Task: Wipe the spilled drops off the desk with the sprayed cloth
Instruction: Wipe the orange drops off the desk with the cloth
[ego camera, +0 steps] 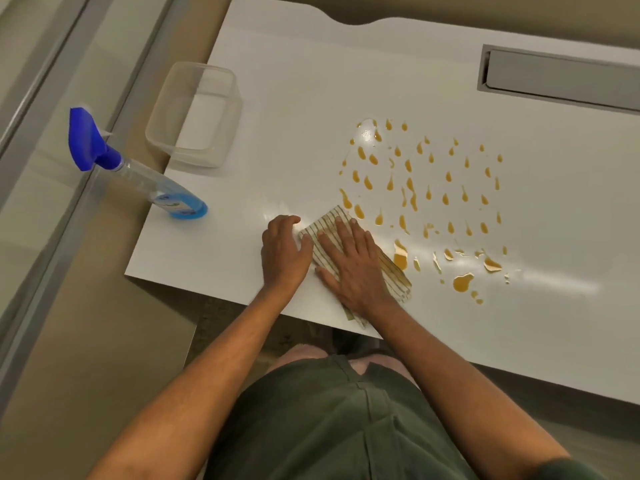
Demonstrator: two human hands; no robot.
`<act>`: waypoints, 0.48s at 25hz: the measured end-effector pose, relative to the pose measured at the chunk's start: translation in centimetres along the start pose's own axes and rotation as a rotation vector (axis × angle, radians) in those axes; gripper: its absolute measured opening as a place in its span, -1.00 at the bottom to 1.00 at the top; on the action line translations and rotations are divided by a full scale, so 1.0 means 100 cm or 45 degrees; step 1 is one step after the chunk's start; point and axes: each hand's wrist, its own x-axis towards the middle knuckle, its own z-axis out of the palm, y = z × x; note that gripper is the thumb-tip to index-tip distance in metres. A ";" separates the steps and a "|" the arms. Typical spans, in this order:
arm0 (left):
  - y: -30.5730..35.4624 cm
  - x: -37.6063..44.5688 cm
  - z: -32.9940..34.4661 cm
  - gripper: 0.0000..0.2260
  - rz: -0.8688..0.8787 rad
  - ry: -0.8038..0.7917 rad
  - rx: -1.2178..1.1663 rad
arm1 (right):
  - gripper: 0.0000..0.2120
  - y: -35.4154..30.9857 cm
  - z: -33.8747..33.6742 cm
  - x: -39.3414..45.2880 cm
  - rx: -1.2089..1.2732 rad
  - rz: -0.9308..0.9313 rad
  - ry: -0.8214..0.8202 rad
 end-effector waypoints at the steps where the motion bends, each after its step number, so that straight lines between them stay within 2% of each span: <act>1: -0.005 0.007 0.001 -0.65 0.073 0.000 0.073 | -0.36 0.002 0.009 0.001 -0.061 -0.011 -0.016; 5: -0.020 0.040 0.009 -0.57 0.307 -0.048 0.395 | -0.43 0.011 0.026 0.000 -0.111 -0.027 0.048; 9: -0.027 0.072 0.015 -0.51 0.342 -0.086 0.616 | -0.44 0.022 0.030 -0.025 -0.155 -0.076 0.032; 12: -0.038 0.078 0.024 -0.49 0.356 -0.037 0.741 | -0.44 0.029 0.028 -0.029 -0.160 -0.104 -0.036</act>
